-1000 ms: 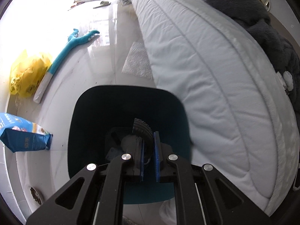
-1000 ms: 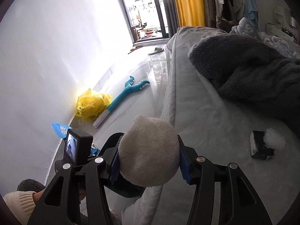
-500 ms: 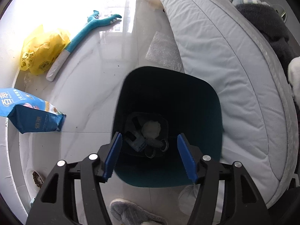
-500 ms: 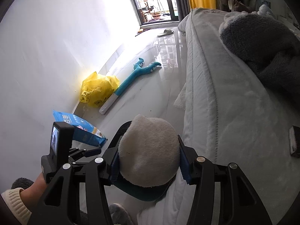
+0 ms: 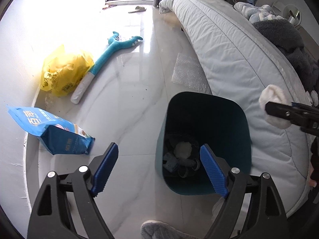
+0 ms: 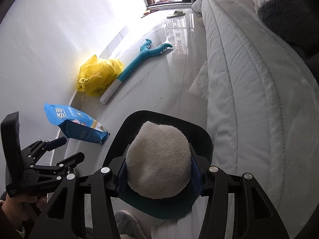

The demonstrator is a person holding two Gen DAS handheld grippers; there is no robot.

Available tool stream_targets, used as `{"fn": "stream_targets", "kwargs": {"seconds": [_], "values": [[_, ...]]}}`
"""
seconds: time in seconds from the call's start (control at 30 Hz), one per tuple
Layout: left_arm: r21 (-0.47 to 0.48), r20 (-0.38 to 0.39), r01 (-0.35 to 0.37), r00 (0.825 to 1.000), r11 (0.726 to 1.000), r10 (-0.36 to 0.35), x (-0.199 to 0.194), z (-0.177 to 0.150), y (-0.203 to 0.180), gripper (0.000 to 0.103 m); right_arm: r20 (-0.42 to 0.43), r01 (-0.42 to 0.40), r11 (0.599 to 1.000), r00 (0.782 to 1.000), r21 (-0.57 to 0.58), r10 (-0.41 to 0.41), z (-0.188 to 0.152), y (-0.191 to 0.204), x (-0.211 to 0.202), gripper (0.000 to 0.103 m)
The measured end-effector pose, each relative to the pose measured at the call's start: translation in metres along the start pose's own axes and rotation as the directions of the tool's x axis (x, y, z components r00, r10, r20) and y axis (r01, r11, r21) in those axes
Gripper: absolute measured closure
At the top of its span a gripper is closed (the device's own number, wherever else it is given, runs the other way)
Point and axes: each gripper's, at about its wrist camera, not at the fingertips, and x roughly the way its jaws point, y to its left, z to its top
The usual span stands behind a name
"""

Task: Collect trash
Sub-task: 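Open the left gripper to drop the black clip into the bin, then open the right gripper over the bin to drop the cloth ball, then move both tools back over the bed toward the remaining bubble-wrap roll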

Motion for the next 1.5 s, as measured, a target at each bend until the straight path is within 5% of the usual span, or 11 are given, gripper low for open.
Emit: {"fn": "stream_targets", "kwargs": {"seconds": [0.53, 1.03, 1.23, 1.4, 1.5], "values": [[0.019, 0.202, 0.036, 0.979, 0.999, -0.039, -0.065, 0.011, 0.016, 0.016, -0.154, 0.075, 0.996, 0.985, -0.039, -0.08, -0.012, 0.022, 0.08, 0.05], [-0.037, 0.356, 0.068, 0.933, 0.997, -0.05, -0.13, 0.024, 0.031, 0.017, -0.225, 0.11, 0.988, 0.965, -0.104, -0.132, -0.024, 0.041, 0.122, 0.049], [-0.074, 0.403, 0.154, 0.908, 0.985, -0.112, -0.149, 0.038, 0.024, 0.017, -0.248, 0.063, 0.988, 0.964, -0.139, -0.097, -0.034, 0.044, 0.128, 0.024], [-0.02, 0.425, 0.218, 0.885, 0.976, -0.189, -0.164, 0.048, 0.006, 0.017, -0.202, 0.038, 0.987, 0.977, -0.157, -0.069, -0.028, 0.048, 0.109, 0.018], [0.028, 0.438, 0.19, 0.88, 0.981, -0.183, -0.172, 0.052, -0.009, 0.017, -0.144, 0.021, 0.983, 0.988, -0.18, -0.047, -0.02, 0.052, 0.088, 0.018]]}}
